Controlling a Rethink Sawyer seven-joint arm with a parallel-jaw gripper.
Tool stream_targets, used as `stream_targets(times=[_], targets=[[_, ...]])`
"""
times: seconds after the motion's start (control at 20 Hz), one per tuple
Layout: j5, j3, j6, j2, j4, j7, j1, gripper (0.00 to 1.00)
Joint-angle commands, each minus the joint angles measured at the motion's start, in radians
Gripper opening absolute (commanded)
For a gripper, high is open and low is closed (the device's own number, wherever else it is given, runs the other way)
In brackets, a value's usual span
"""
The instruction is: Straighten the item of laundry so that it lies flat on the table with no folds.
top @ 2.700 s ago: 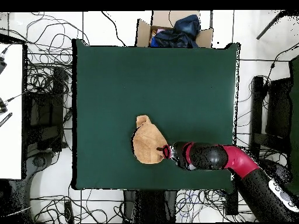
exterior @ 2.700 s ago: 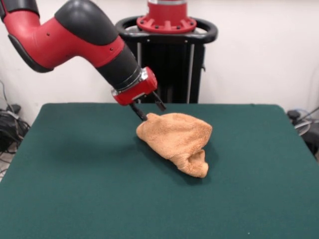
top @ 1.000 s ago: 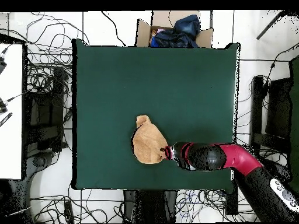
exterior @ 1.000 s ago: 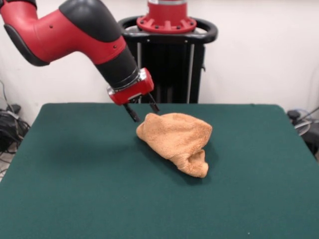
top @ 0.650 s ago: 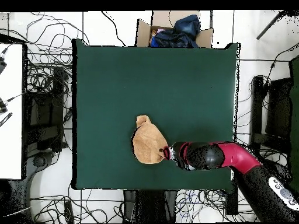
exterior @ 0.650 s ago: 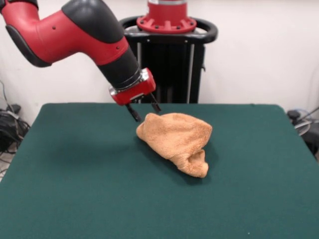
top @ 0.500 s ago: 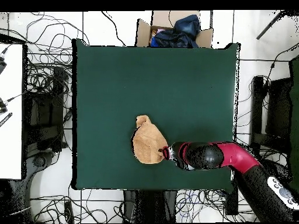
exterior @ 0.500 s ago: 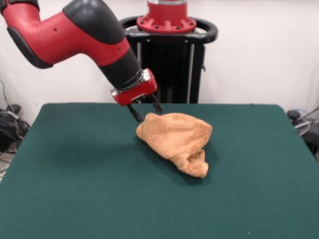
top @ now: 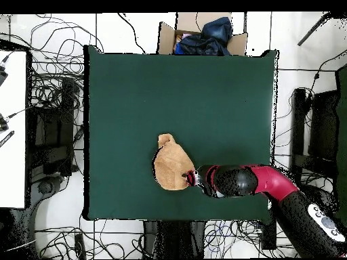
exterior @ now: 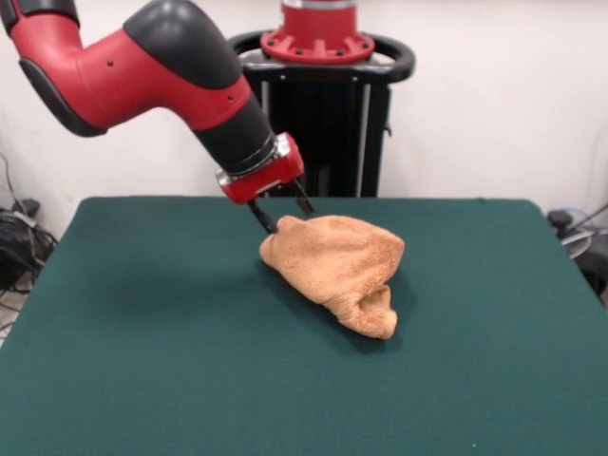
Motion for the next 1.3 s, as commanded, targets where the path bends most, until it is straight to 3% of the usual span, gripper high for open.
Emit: stream_targets(times=[0.05,0.45,1.3], targets=[[-0.007,-0.085,0.089,0.051,-0.093,-0.105,0.031,1.0],[0.006,-0.078,0.101,0.071,-0.094,-0.117,0.024,1.0],[-0.145,-0.159,0.062,-0.031,-0.147,-0.112,0.118,1.0]])
